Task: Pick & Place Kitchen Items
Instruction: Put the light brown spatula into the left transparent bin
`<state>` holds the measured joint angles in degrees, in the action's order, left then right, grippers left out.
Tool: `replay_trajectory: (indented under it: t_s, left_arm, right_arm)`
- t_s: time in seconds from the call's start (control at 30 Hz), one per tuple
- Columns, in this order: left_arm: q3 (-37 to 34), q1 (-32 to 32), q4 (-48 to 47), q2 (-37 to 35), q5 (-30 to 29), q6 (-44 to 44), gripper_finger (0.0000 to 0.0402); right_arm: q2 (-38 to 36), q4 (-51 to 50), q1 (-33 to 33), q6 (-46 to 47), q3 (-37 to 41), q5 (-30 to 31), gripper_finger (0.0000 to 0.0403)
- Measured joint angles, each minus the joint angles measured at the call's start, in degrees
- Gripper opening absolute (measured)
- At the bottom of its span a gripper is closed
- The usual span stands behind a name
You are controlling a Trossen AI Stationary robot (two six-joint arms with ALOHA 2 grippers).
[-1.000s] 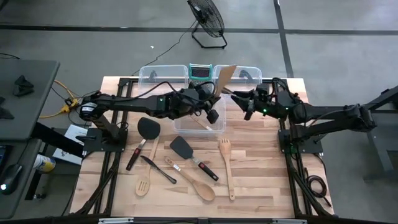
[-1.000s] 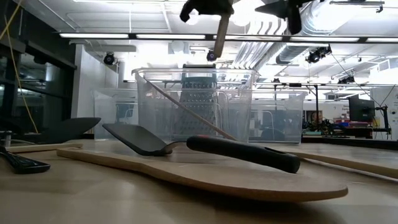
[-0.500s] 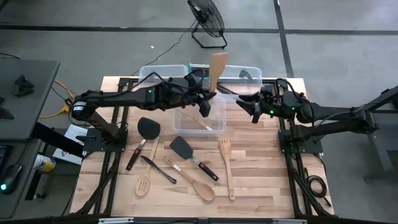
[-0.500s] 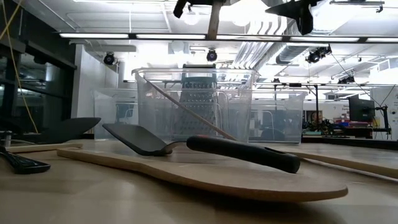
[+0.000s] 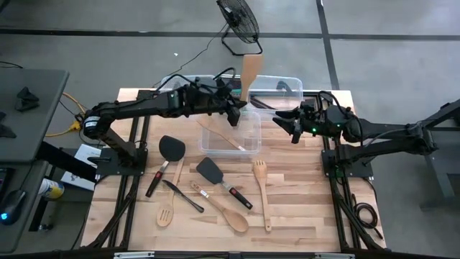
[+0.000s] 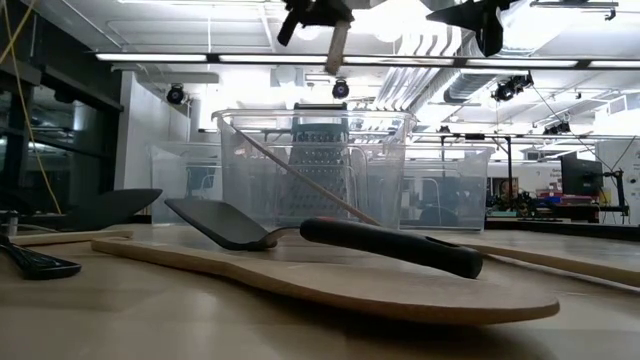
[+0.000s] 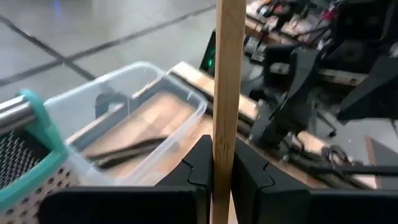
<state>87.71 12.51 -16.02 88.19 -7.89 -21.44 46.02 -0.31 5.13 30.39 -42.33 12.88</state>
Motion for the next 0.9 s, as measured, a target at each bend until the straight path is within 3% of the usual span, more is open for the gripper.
replay_trajectory:
  t_s: [0.47,0.9]
  left_arm:
    - [0.02,6.83,-15.05,-4.1,-3.56,1.9,0.0024]
    - [-2.14,12.12,-22.79,-8.4,-15.47,-0.11,0.0024]
  right_arm:
    - [0.0,-3.68,0.0,-0.02,0.07,-0.02,0.0181]
    - [0.0,-4.57,0.0,-0.02,0.07,-0.02,0.0181]
